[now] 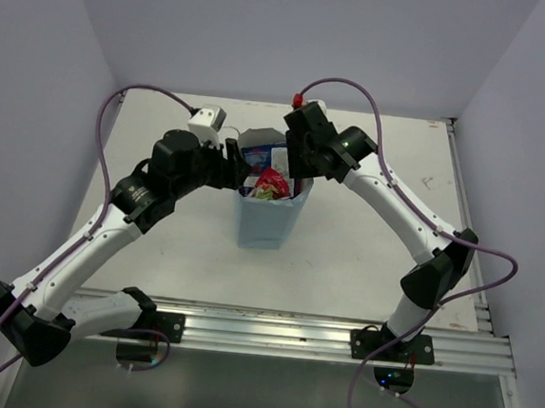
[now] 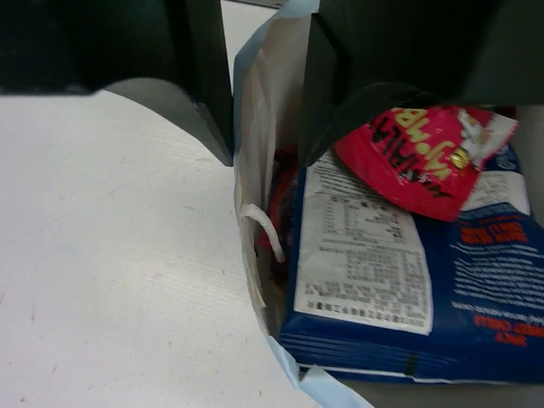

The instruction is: Place the snacks into the paper bag

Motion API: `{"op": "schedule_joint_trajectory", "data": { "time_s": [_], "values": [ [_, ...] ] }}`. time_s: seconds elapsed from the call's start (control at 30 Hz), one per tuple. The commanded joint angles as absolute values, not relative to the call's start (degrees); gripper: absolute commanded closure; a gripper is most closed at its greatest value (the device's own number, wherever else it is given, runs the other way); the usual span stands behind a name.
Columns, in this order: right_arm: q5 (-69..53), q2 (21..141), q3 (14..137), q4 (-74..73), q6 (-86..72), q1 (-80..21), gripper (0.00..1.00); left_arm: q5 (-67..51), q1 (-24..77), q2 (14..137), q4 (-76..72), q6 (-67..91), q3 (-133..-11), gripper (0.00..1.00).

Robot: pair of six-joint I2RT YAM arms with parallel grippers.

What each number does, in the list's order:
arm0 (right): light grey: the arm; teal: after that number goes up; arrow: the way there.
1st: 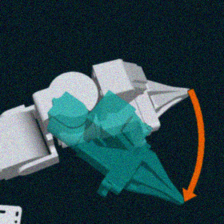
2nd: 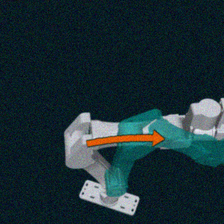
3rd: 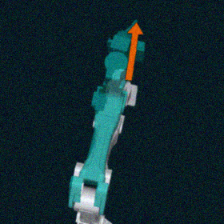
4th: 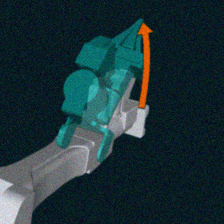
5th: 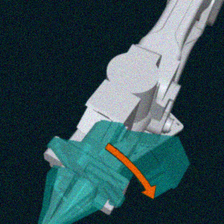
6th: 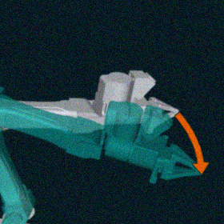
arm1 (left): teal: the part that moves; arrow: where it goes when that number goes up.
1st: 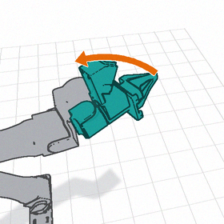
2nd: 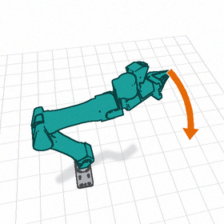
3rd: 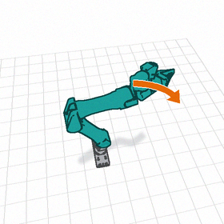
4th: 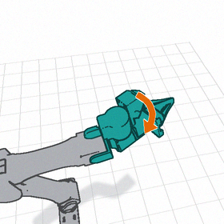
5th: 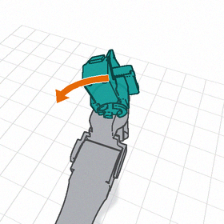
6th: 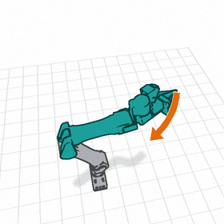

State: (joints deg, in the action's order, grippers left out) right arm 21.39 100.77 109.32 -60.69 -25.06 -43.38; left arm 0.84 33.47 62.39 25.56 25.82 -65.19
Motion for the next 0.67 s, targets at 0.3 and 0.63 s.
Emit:
{"op": "schedule_joint_trajectory", "data": {
  "time_s": [0.3, 0.63],
  "values": [
    [29.59, 90.96, 110.73, -54.56, -23.03, -43.33, 0.08, 18.87, 33.75, 60.99, 19.59, 19.43, -78.21, 0.21],
    [50.59, 91.05, 117.32, -64.59, -22.95, -42.54, 0.03, 25.80, 26.14, 67.59, 28.13, 13.53, -89.82, 0.13]
  ]
}}
